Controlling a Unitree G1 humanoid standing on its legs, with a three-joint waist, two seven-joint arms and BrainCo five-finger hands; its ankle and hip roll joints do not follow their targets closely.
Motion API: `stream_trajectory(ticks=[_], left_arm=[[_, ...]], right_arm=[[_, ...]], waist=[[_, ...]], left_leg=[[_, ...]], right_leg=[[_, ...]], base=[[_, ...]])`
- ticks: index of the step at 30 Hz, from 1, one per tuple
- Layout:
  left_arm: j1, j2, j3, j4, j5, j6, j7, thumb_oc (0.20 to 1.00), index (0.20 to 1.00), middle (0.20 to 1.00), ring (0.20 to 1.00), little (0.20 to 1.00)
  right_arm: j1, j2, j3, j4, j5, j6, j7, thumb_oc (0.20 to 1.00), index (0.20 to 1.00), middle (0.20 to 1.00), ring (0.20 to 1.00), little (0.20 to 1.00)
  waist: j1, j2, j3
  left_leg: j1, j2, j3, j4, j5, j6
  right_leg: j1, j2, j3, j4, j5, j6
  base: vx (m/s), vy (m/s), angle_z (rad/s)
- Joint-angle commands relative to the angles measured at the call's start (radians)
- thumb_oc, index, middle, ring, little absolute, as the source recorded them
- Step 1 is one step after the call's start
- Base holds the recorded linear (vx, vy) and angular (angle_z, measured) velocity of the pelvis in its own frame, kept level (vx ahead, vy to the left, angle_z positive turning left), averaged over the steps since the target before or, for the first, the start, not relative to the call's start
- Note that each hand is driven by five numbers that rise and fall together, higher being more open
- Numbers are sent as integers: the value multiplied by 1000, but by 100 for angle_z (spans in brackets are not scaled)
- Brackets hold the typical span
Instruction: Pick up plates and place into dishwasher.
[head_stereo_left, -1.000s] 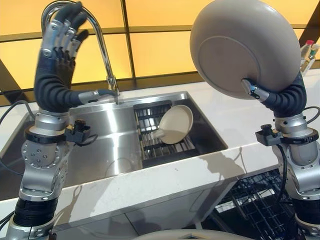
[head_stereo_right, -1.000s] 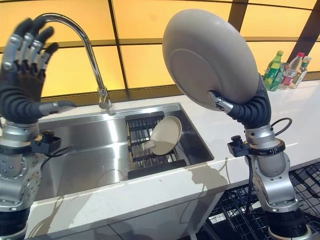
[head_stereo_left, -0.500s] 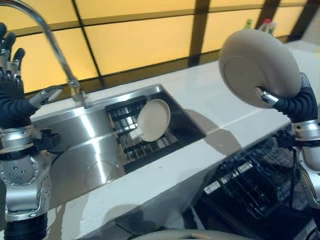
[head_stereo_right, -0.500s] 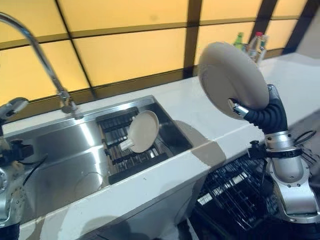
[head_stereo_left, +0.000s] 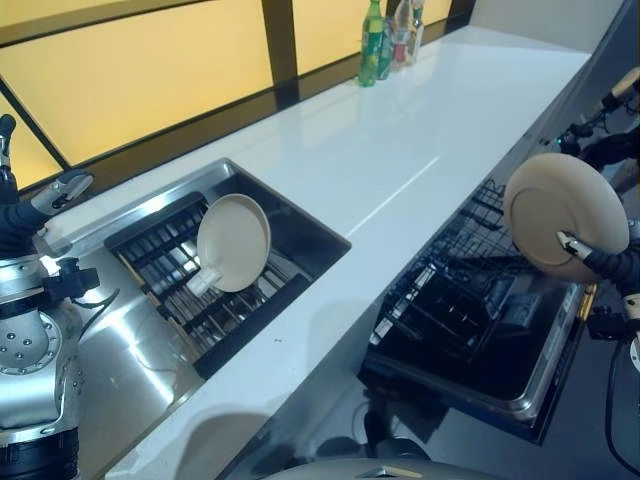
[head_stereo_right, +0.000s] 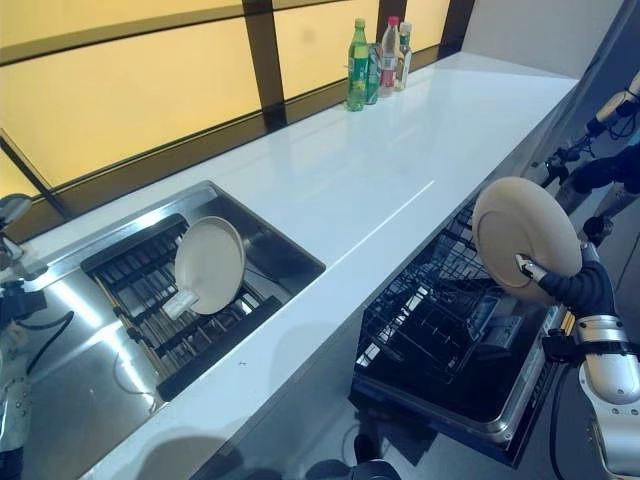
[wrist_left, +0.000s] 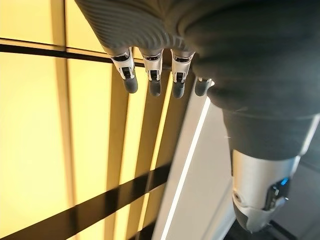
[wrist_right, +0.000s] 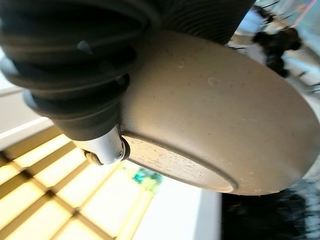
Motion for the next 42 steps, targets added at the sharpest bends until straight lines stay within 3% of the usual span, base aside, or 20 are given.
stream_trajectory(ticks=[1, 5, 10, 13, 19, 29, 35, 42], left_arm=[[-8, 74, 42, 4, 12, -28, -7, 1000, 1000, 1000, 1000, 1000], [-28, 94, 13, 13, 38, -34, 32, 1000, 1000, 1000, 1000, 1000], [-141, 139, -48, 42, 63, -7, 107, 1000, 1000, 1000, 1000, 1000], [-151, 142, -64, 41, 78, 10, 109, 1000, 1000, 1000, 1000, 1000], [-125, 134, -67, 27, 80, 24, 103, 1000, 1000, 1000, 1000, 1000], [-231, 170, -159, 64, 104, 37, 113, 1000, 1000, 1000, 1000, 1000], [-271, 194, -199, 94, 89, 27, 118, 1000, 1000, 1000, 1000, 1000], [-296, 197, -222, 106, 87, 35, 117, 1000, 1000, 1000, 1000, 1000]], right_arm=[[-64, 21, -16, -30, -17, -3, -51, 200, 200, 200, 200, 200], [-71, 55, 34, -9, -44, 31, -110, 200, 200, 200, 200, 200], [-187, 20, 111, 83, -86, 86, -135, 200, 200, 200, 200, 200], [-193, -2, 126, 117, -76, 114, -90, 200, 200, 200, 200, 200], [-171, -55, 170, 172, -135, 139, 106, 200, 200, 200, 200, 200], [-307, -164, 355, 284, -34, 56, 343, 200, 200, 200, 200, 200], [-386, -178, 445, 395, 14, -12, 372, 200, 200, 200, 200, 200], [-441, -182, 512, 480, -2, -13, 434, 200, 200, 200, 200, 200]], waist=[[18, 20, 3], [30, 22, 22], [32, 45, 69], [34, 51, 69], [53, 40, 59], [100, 21, 88], [132, 25, 105], [144, 26, 109]], left_leg=[[-133, -46, -85, 90, -2, 91], [-189, -49, -100, 115, 5, 83], [-240, -37, -87, 114, 17, 66], [-234, -28, -84, 105, 20, 55], [-212, -6, -89, 82, 30, 34], [-253, 16, -118, 71, 64, 5], [-269, 18, -141, 74, 73, -3], [-275, 19, -154, 74, 79, -9]], right_leg=[[-19, -2, -102, 204, -115, 11], [-54, -23, -118, 169, -83, 23], [-69, -27, -127, 116, -73, 19], [-41, -24, -128, 81, -72, 15], [5, -21, -155, 44, -80, 5], [15, -11, -197, 21, -83, -16], [24, -14, -224, 11, -86, -25], [25, -17, -238, 13, -92, -30]], base=[[-58, -135, -14], [-111, -178, -4], [-161, -115, -18], [24, -97, -19], [55, -106, -30], [-13, -100, 5], [0, -47, 11], [22, -17, 4]])
